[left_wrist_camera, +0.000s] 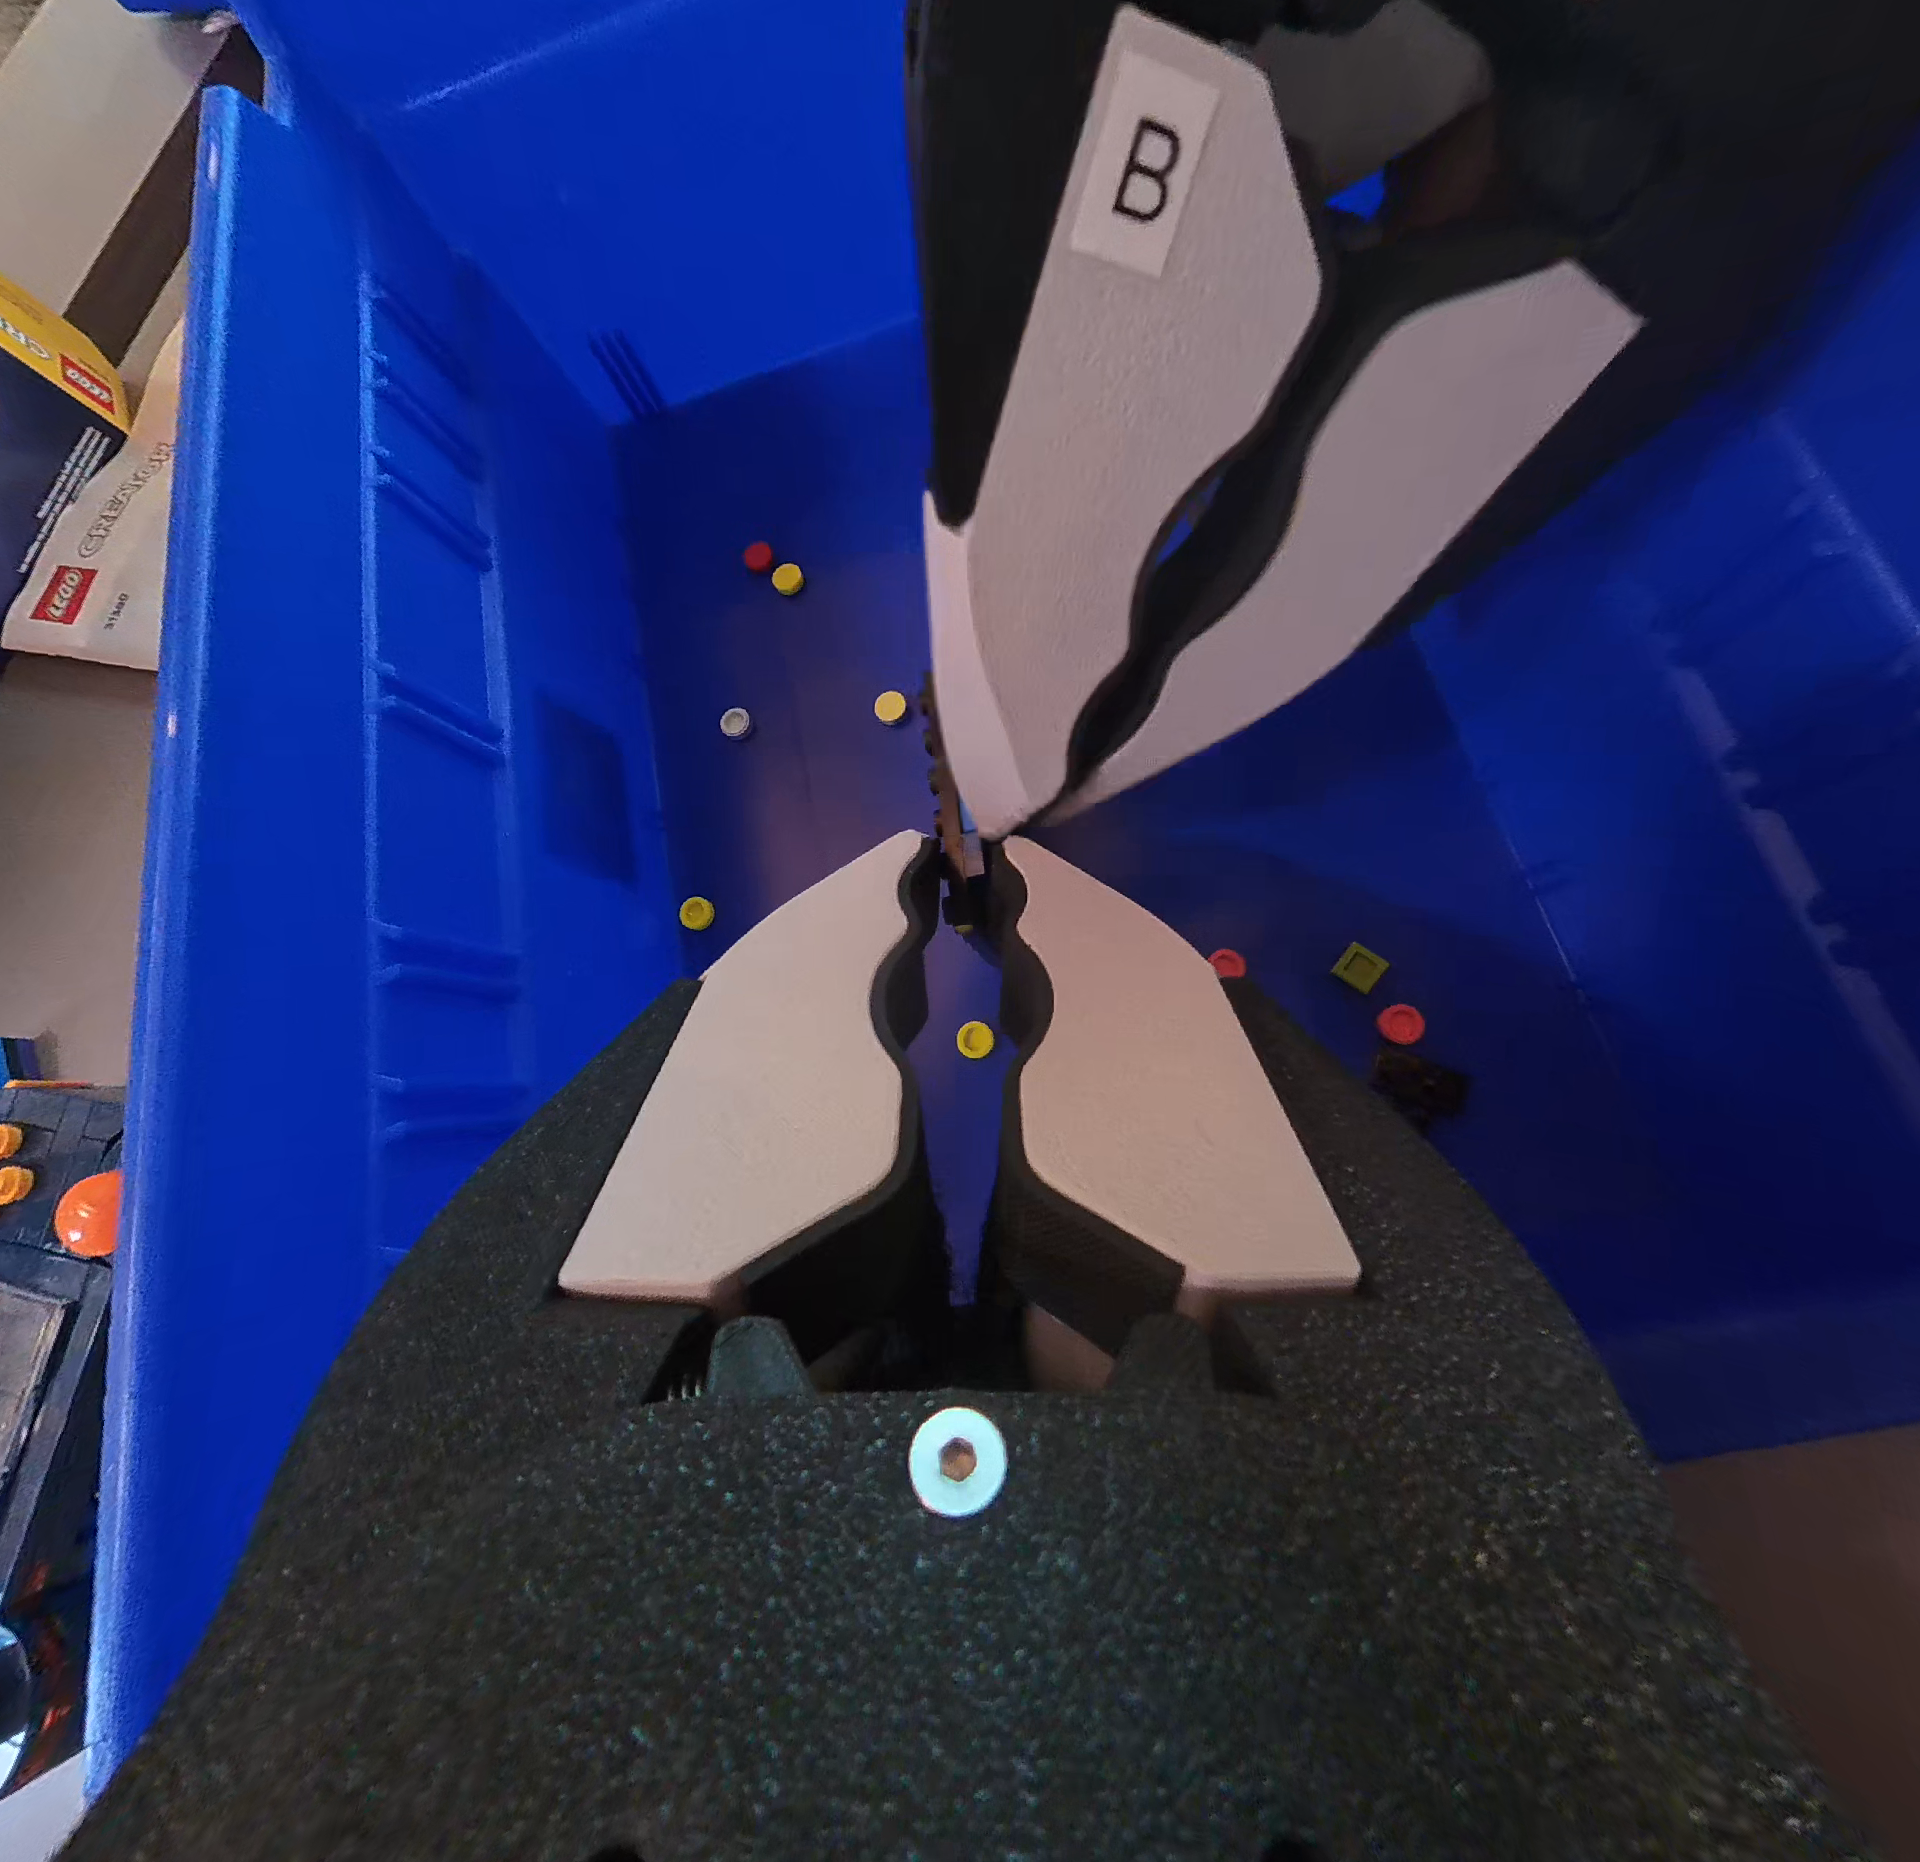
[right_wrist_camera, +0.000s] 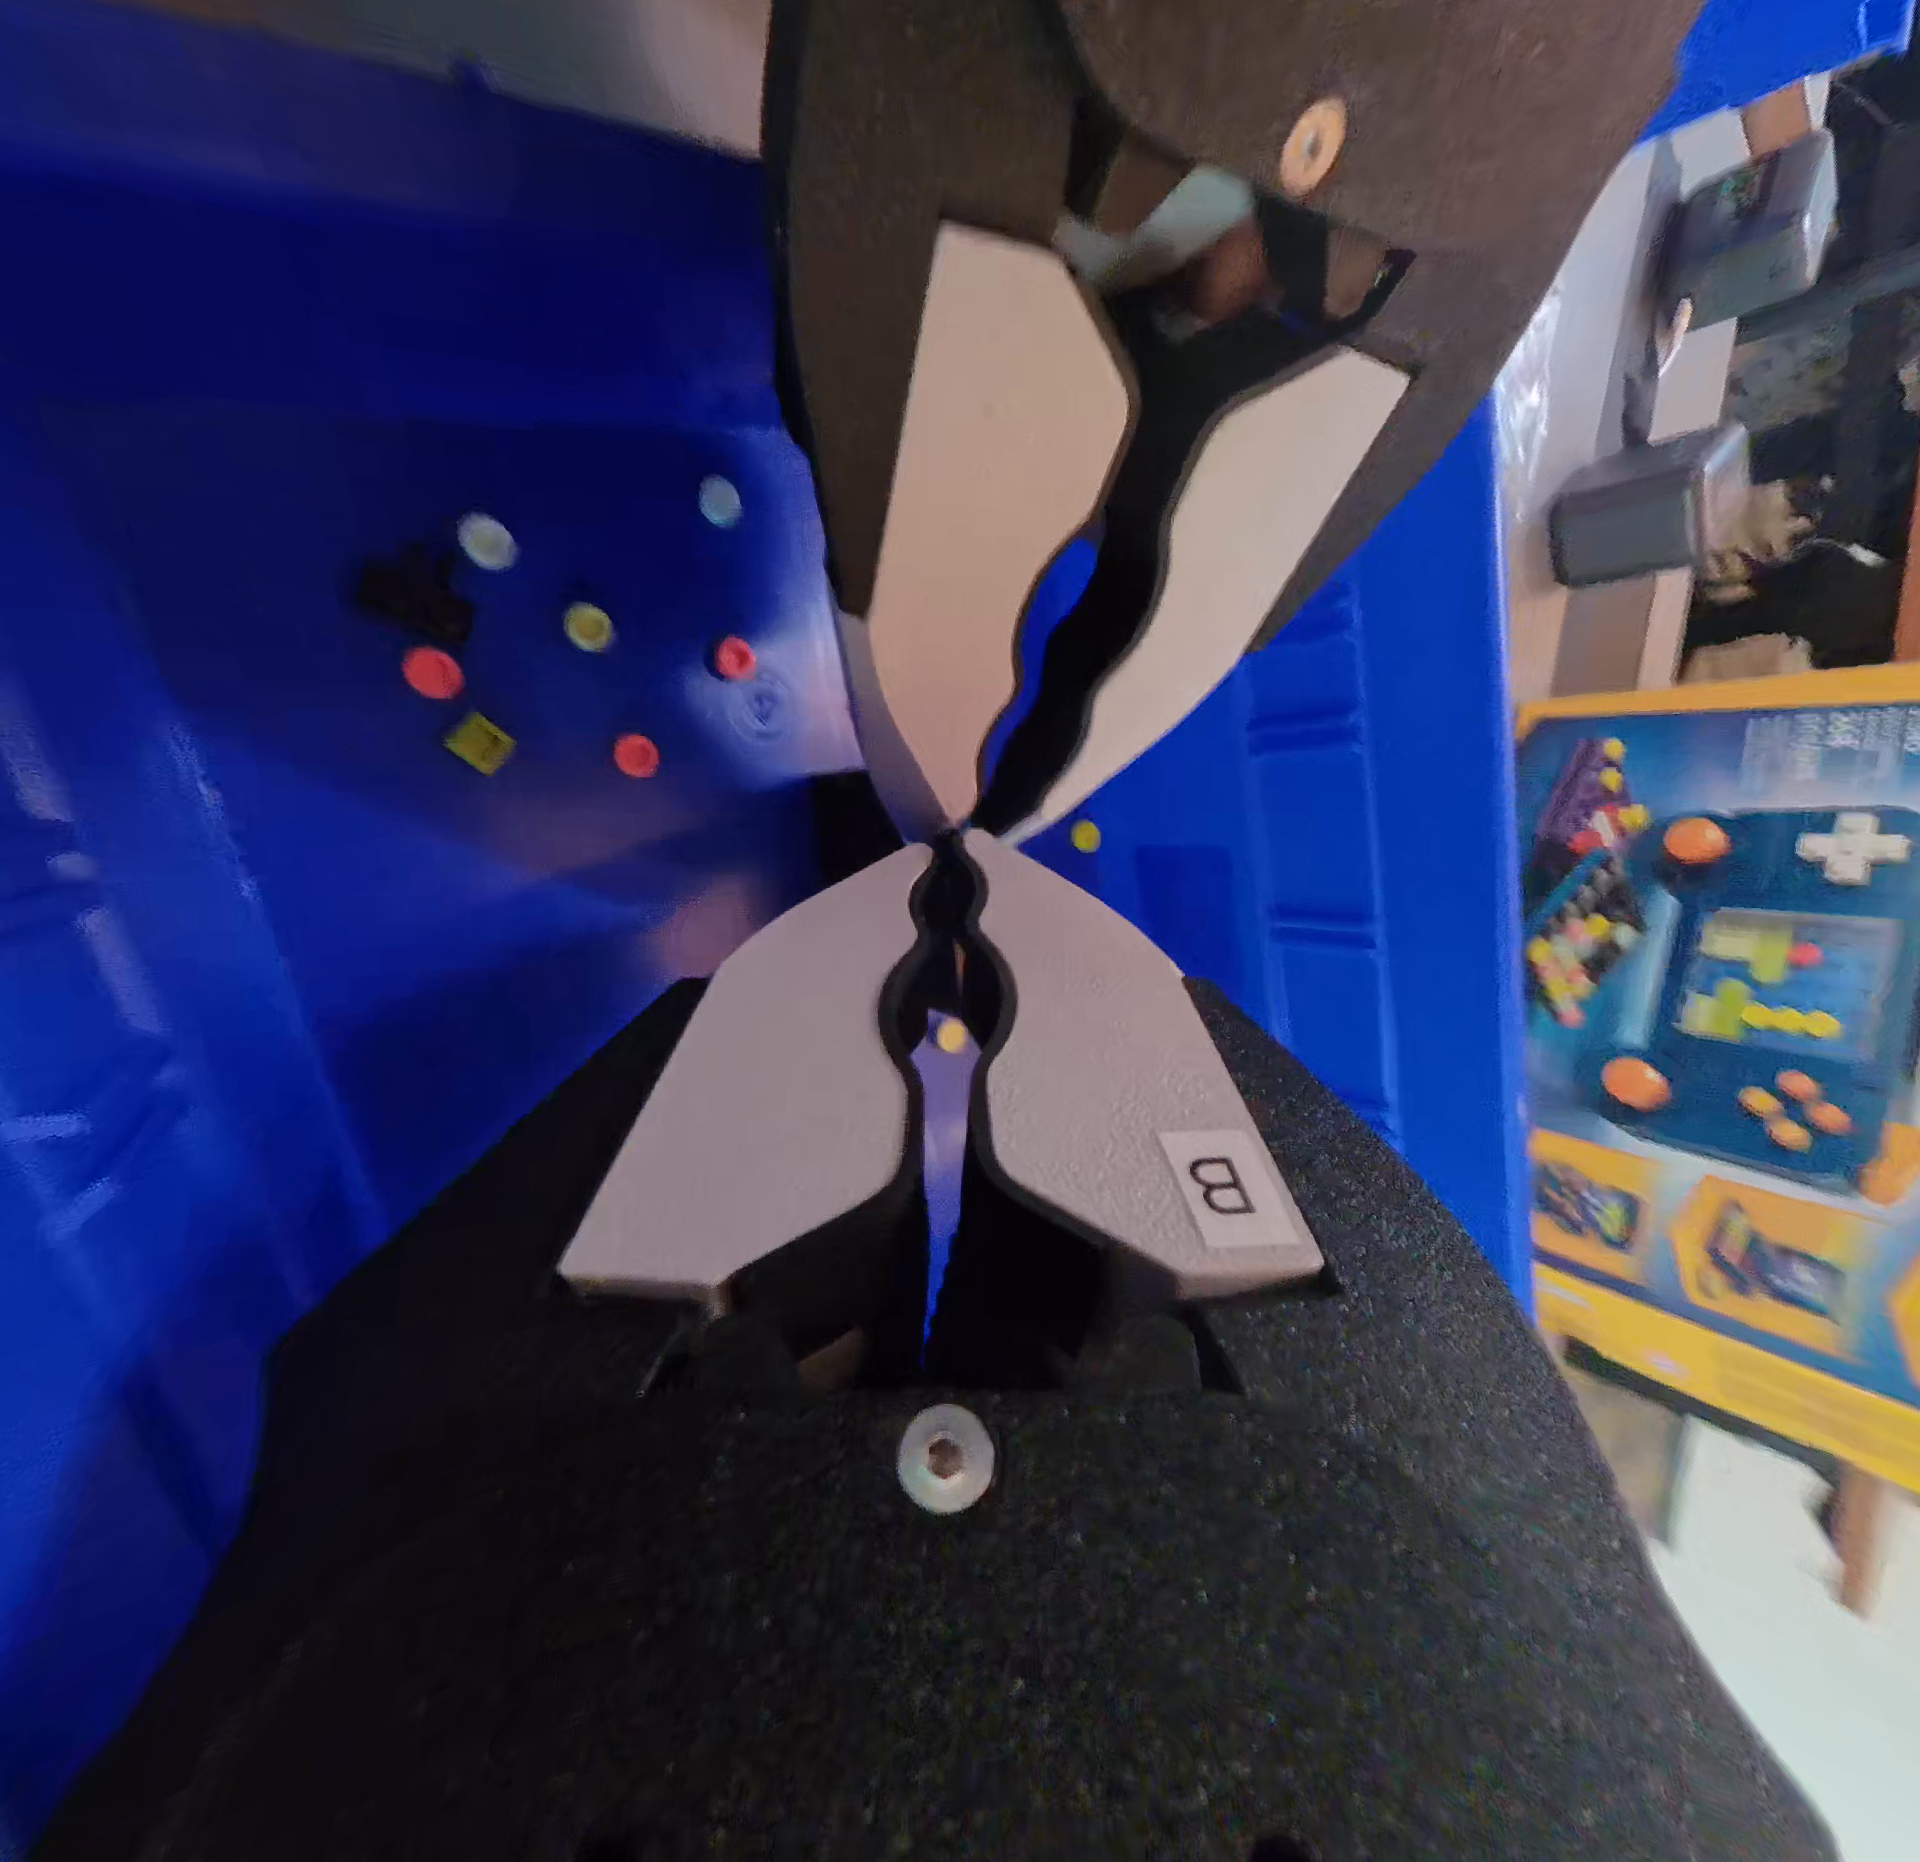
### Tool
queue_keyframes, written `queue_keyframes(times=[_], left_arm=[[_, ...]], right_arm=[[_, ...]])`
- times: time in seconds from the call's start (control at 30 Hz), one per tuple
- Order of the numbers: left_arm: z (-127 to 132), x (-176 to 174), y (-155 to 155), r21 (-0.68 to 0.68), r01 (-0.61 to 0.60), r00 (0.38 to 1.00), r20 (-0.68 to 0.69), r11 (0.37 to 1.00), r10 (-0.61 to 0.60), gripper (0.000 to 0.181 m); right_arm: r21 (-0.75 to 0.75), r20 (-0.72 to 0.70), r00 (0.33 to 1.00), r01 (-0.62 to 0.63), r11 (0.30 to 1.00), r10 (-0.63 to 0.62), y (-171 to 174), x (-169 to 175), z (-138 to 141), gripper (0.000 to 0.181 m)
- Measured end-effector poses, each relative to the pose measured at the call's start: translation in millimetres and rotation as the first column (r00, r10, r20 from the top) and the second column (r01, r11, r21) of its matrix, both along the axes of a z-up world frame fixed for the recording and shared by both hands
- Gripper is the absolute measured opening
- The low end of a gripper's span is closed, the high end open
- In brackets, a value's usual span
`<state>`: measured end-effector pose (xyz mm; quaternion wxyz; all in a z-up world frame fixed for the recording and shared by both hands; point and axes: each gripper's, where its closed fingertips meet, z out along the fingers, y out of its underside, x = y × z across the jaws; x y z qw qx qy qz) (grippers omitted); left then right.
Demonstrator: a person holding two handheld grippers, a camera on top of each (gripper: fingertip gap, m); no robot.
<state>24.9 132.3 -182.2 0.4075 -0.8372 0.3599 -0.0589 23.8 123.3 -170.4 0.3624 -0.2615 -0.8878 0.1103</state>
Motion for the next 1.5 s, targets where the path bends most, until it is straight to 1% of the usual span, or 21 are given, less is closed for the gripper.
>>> queue_keyframes(times=[0.2, 0.23, 0.27, 0.3, 0.33, 0.37, 0.4, 0.43, 0.5, 0.6, 0.67, 0.77, 0.87, 0.97, 1.03, 1.2, 1.37, 1.4, 1.43, 1.47, 1.5], left_arm=[[0, 0, 0, -0.016, -0.004, 1.000, 0.020, 1.000, 0.004, 0.009], [0, 0, 0, -0.015, -0.003, 1.000, 0.019, 1.000, 0.003, 0.009], [0, -3, 2, -0.009, -0.025, 1.000, 0.016, 1.000, 0.026, 0.009], [1, -4, 2, -0.009, -0.028, 0.999, 0.033, 1.000, 0.029, 0.009], [1, -4, 1, -0.012, -0.022, 0.999, 0.044, 1.000, 0.022, 0.009], [1, -3, 1, -0.012, -0.020, 0.999, 0.034, 1.000, 0.020, 0.009], [0, -3, 2, -0.010, -0.019, 1.000, 0.025, 1.000, 0.019, 0.009], [1, -3, 2, -0.012, -0.021, 0.999, 0.029, 1.000, 0.021, 0.009], [1, -3, 2, -0.015, -0.023, 0.999, 0.034, 1.000, 0.024, 0.009], [0, -2, 2, -0.014, -0.017, 1.000, 0.022, 1.000, 0.017, 0.009], [0, -2, 2, -0.017, -0.017, 0.999, 0.027, 1.000, 0.017, 0.009], [0, -2, 2, -0.019, -0.017, 1.000, 0.025, 1.000, 0.017, 0.009], [0, -2, 2, -0.023, -0.017, 0.999, 0.027, 1.000, 0.018, 0.009], [0, -2, 2, -0.020, -0.025, 0.999, 0.023, 1.000, 0.025, 0.009], [0, -4, 3, -0.020, -0.033, 0.999, 0.019, 0.999, 0.033, 0.009], [-1, -2, 2, -0.029, -0.021, 0.999, 0.026, 0.999, 0.022, 0.009], [-1, -1, 1, -0.032, -0.018, 0.999, 0.033, 0.999, 0.019, 0.009], [-1, -3, 2, -0.024, -0.032, 0.999, 0.021, 0.999, 0.032, 0.009], [-2, -21, 11, 0.015, -0.124, 0.991, -0.041, 0.992, 0.124, 0.011], [0, -20, 12, 0.004, -0.117, 0.993, 0.008, 0.993, 0.117, 0.011], [0, -13, 8, -0.025, -0.071, 0.997, 0.035, 0.997, 0.072, 0.010]], right_arm=[[-0.015, 0.005, 1.000, 0.005, 1.000, -0.005, -1, 1, 0, 0.000], [0.013, 0.003, 1.000, -0.011, 1.000, 0.011, -2, 2, 0, 0.000], [0.000, 0.046, 0.998, -0.035, 0.999, 0.035, -6, 7, -5, 0.000], [-0.033, 0.146, 0.989, -0.022, 0.999, 0.027, -7, 16, -17, 0.000], [0.020, 0.079, 0.997, -0.012, 1.000, 0.010, -1, 12, -9, 0.000], [0.004, -0.032, 0.999, -0.016, 1.000, 0.016, -2, 5, 7, 0.000], [-0.034, -0.090, 0.996, -0.019, 0.999, 0.015, -5, 2, 17, 0.000], [-0.017, -0.096, 0.995, -0.005, 1.000, 0.003, -1, 0, 17, 0.002], [0.040, -0.015, 1.000, 0.022, 0.999, -0.021, 5, 2, 4, 0.010], [0.032, -0.019, 1.000, 0.016, 0.999, -0.016, 6, -1, 5, 0.011], [0.081, 0.021, 1.000, 0.017, 0.997, -0.019, 8, 1, -2, 0.014], [0.109, 0.014, 1.000, 0.016, 0.994, -0.018, 9, 1, -3, 0.014], [0.187, -0.008, 1.000, -0.005, 0.982, 0.007, 11, -1, -2, 0.008], [0.190, -0.006, 1.000, 0.008, 0.982, -0.007, 12, -1, -2, 0.009], [0.193, 0.014, 0.999, 0.025, 0.981, -0.028, 12, 0, -5, 0.015], [0.153, -0.008, 1.000, 0.029, 0.988, -0.028, 9, 0, -2, 0.007], [0.134, -0.009, 1.000, 0.024, 0.991, -0.023, 5, 2, -1, 0.005], [0.117, -0.009, 1.000, -0.006, 0.993, 0.008, 0, 2, -2, 0.000], [0.018, 0.226, 0.971, -0.077, 0.997, 0.071, -14, 23, -33, 0.000], [0.183, 0.285, 0.958, -0.018, 0.983, -0.036, 6, 29, -46, 0.001], [0.210, 0.157, 0.987, -0.054, 0.976, 0.021, 9, 18, -28, 0.000]])
